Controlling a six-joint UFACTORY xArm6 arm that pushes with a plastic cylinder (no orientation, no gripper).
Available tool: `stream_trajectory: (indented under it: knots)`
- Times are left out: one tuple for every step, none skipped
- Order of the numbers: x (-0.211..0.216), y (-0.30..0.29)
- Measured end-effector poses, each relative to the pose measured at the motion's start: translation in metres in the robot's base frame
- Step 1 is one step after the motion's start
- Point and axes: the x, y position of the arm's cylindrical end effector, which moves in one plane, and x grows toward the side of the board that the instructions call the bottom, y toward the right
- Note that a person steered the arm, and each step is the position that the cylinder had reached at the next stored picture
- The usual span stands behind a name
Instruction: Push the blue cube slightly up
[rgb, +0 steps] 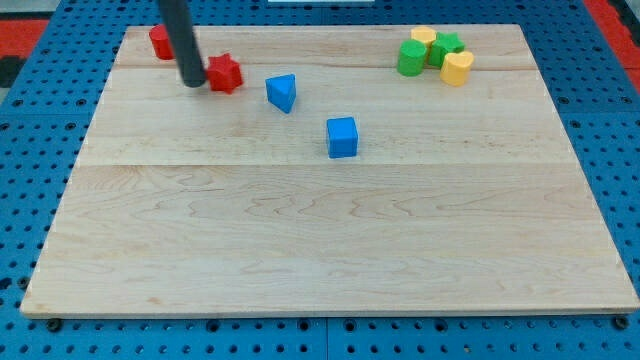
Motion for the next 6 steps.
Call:
stream_trajectory:
  knots:
    - [0.023,-0.014]
    - [0.093,0.066]
    - [0.133,0.136]
    - [0.132,0.169]
    - [0.132,0.163]
    - [0.128,0.157]
